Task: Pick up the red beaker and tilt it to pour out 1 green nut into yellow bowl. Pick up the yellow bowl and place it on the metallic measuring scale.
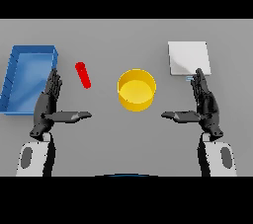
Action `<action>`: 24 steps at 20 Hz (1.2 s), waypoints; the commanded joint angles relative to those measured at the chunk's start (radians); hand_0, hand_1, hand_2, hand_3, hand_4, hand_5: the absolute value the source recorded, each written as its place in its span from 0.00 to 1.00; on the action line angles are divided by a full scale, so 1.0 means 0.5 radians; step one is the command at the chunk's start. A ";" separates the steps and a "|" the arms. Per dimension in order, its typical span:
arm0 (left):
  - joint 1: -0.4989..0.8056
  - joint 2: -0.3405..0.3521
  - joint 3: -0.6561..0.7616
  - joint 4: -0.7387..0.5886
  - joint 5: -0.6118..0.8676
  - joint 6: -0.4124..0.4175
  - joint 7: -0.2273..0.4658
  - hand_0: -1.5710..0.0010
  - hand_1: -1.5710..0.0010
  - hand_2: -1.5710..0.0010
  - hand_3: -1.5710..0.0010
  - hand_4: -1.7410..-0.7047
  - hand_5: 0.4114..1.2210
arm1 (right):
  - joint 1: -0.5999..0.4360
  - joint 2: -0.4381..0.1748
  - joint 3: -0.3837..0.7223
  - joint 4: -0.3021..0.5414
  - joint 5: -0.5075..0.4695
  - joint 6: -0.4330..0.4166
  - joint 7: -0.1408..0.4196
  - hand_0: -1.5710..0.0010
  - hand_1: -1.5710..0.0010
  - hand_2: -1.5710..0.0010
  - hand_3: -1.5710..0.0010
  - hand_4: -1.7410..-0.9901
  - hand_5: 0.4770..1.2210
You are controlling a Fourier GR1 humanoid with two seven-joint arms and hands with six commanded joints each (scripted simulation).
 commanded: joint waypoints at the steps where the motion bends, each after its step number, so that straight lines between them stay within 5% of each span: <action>1: 0.006 -0.002 -0.002 -0.004 0.000 0.001 -0.004 1.00 1.00 1.00 1.00 0.52 0.33 | 0.000 -0.001 -0.001 0.000 -0.002 -0.001 -0.001 1.00 1.00 1.00 1.00 0.75 0.13; 6: 0.067 -0.021 -0.031 -0.052 -0.013 0.005 -0.034 1.00 1.00 1.00 1.00 0.52 0.33 | 0.011 -0.018 -0.007 -0.014 -0.011 0.011 -0.018 1.00 1.00 1.00 1.00 0.75 0.13; 9: 0.184 0.080 -0.160 -0.215 -0.165 -0.049 -0.041 1.00 1.00 1.00 1.00 0.52 0.33 | 0.104 -0.144 0.131 -0.134 0.291 -0.031 -0.092 1.00 1.00 1.00 1.00 0.74 0.13; 13: 0.223 0.104 -0.205 -0.328 -0.217 -0.043 0.039 1.00 1.00 1.00 1.00 0.53 0.31 | 0.100 -0.203 0.127 -0.177 0.310 -0.012 -0.056 1.00 1.00 1.00 1.00 0.73 0.14; 24: -0.088 0.067 -0.158 0.090 -0.297 0.014 0.081 1.00 1.00 1.00 1.00 0.51 0.31 | 0.101 -0.200 0.106 -0.150 0.174 0.109 -0.160 1.00 1.00 1.00 1.00 0.59 0.20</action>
